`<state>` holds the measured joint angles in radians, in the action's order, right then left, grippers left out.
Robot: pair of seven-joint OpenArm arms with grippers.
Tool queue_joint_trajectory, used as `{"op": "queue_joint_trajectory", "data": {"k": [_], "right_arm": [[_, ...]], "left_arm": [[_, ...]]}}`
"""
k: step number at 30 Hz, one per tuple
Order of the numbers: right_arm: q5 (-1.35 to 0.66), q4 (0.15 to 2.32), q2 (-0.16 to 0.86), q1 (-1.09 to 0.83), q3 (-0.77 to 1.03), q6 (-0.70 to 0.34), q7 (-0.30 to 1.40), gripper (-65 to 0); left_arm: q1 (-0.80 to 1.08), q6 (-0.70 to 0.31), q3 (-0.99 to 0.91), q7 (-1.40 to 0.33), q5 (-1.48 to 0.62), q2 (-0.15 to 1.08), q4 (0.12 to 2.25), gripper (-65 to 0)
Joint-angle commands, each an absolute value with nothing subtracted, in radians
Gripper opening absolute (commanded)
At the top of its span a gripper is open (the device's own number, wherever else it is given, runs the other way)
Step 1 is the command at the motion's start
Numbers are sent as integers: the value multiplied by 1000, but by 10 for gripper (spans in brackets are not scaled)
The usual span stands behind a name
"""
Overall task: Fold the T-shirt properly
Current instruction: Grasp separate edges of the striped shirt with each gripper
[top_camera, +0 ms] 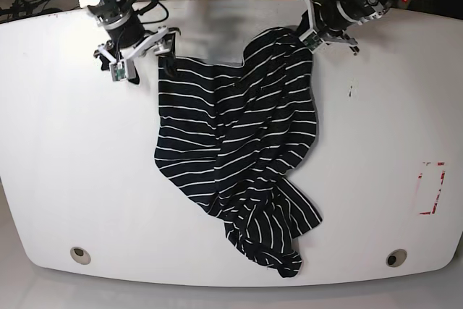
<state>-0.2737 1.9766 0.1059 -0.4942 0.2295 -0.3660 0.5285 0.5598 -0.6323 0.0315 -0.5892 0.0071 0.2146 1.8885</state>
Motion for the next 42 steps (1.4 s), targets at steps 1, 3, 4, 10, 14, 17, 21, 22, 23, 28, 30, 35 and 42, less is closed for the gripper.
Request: {"op": "queue_joint_trajectory", "data": {"k": [1, 3, 4, 10, 14, 17, 21, 22, 23, 28, 30, 35, 42], "right_arm": [[-289, 1994, 107, -400, 229, -374, 595, -155], [-289, 1985, 105, -344, 229, -377, 645, -155], [-289, 1972, 104, -308, 229, -387, 665, -155], [-289, 1831, 105, -137, 234, -509, 731, -155], [-289, 1742, 105, -48, 229, -579, 760, -155], [-289, 1661, 105, 22, 231, -622, 788, -155], [-291, 1532, 105, 116, 231, -676, 817, -155], [-291, 1497, 105, 142, 231, -690, 823, -155], [-291, 1460, 105, 166, 231, -698, 832, -155], [-367, 1325, 85, 252, 231, -698, 862, -155], [-409, 1277, 85, 283, 228, -698, 862, -155], [-432, 1155, 70, 372, 225, -698, 862, -155], [-430, 1046, 48, 449, 58, -698, 794, -155]], "left_arm": [[584, -633, -16, -590, 5, 222, 1919, -650], [598, -633, -54, -590, 5, 222, 1928, -650], [608, -633, -76, -590, 5, 219, 1931, -650], [624, -633, -197, -591, 4, 214, 1934, -650], [645, -654, -289, -591, -24, 213, 1934, -650], [648, -674, -340, -591, -56, 213, 1934, -650], [647, -680, -410, -593, -73, 213, 1929, -650], [645, -680, -424, -593, -73, 213, 1929, -650], [644, -679, -437, -593, -73, 213, 1929, -650], [627, -676, -503, -593, -73, 213, 1928, -650], [611, -676, -541, -595, -71, 213, 1925, -650], [562, -680, -616, -638, -65, 214, 1905, -649], [466, -698, -671, -757, -62, 216, 1894, -649]]}}
